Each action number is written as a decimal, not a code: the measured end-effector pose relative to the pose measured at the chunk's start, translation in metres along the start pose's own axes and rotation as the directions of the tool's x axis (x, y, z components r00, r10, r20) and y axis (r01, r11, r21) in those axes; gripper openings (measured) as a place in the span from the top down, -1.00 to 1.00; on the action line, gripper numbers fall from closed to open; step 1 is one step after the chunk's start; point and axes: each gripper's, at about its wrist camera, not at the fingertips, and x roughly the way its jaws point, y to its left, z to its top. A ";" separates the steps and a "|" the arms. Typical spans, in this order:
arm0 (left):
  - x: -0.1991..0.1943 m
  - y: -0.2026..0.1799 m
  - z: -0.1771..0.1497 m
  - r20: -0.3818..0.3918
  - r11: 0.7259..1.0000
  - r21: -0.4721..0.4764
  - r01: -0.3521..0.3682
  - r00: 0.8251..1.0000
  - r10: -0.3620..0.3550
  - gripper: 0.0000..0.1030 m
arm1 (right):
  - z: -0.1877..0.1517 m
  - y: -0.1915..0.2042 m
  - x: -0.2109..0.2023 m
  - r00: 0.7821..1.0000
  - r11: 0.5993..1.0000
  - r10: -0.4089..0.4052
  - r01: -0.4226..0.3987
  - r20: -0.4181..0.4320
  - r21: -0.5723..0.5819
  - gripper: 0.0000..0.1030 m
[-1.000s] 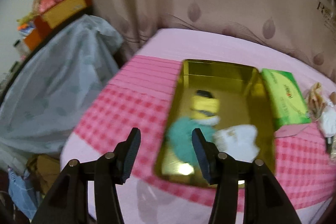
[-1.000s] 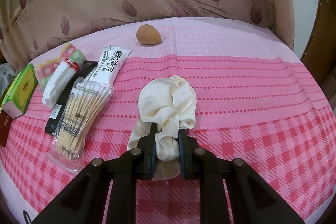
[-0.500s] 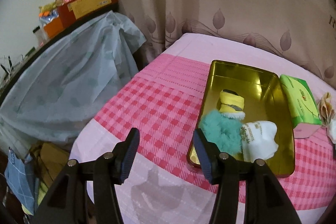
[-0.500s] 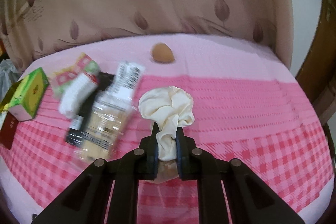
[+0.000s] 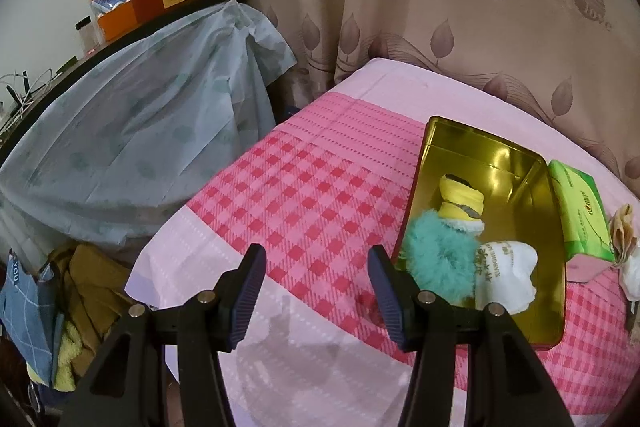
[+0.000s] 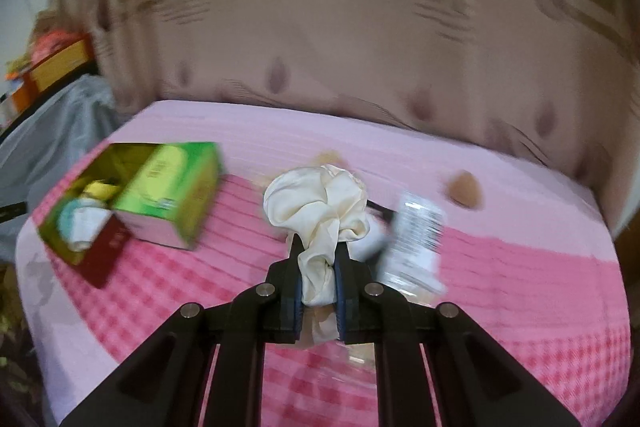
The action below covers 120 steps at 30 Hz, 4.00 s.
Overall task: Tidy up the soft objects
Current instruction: 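Lower the cream scrunchie into the gold tin with the right gripper and release, then grasp the cotton-swab pack with the right gripper and lift it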
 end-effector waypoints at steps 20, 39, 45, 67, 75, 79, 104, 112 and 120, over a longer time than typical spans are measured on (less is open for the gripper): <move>0.007 0.013 0.001 -0.014 0.999 -0.051 -0.010 1.000 0.009 -0.05 | 0.065 0.223 0.067 0.940 0.923 0.334 -0.340 -0.061 -0.181 0.79; 0.011 0.017 0.003 -0.026 0.997 -0.074 0.005 1.000 -0.007 -0.05 | 0.052 0.286 0.153 0.936 0.919 0.276 -0.324 -0.219 -0.224 0.21; 0.011 0.016 0.002 -0.021 0.998 -0.067 -0.002 1.000 0.000 -0.05 | 0.056 0.280 0.133 0.949 0.922 0.273 -0.305 -0.159 -0.238 -0.25; 0.001 0.001 -0.001 0.011 0.999 -0.016 -0.032 0.999 0.032 -0.05 | 0.000 0.010 0.040 0.993 0.995 -0.077 0.081 -0.086 0.051 -0.37; 0.001 -0.003 -0.002 0.016 0.999 0.000 -0.046 0.999 0.046 -0.05 | -0.041 -0.050 0.054 0.975 0.975 -0.142 0.167 -0.168 0.148 -0.37; 0.002 -0.006 -0.004 0.013 0.998 0.019 -0.059 0.998 0.058 -0.05 | -0.050 -0.057 0.065 0.972 0.970 -0.146 0.177 -0.185 0.168 -0.37; -0.047 -0.119 -0.030 0.054 0.950 0.266 0.163 0.982 -0.183 -0.05 | -0.074 -0.084 0.077 0.965 0.967 -0.181 0.210 -0.188 0.147 0.37; -0.070 -0.216 -0.049 -0.044 0.848 0.396 0.351 0.930 -0.365 -0.05 | -0.091 -0.114 0.057 0.955 0.956 -0.223 0.254 -0.196 0.148 0.38; -0.093 -0.322 -0.075 -0.157 0.704 0.513 0.491 0.860 -0.485 -0.05 | -0.100 -0.146 0.046 0.955 0.940 -0.228 0.267 -0.191 0.212 0.37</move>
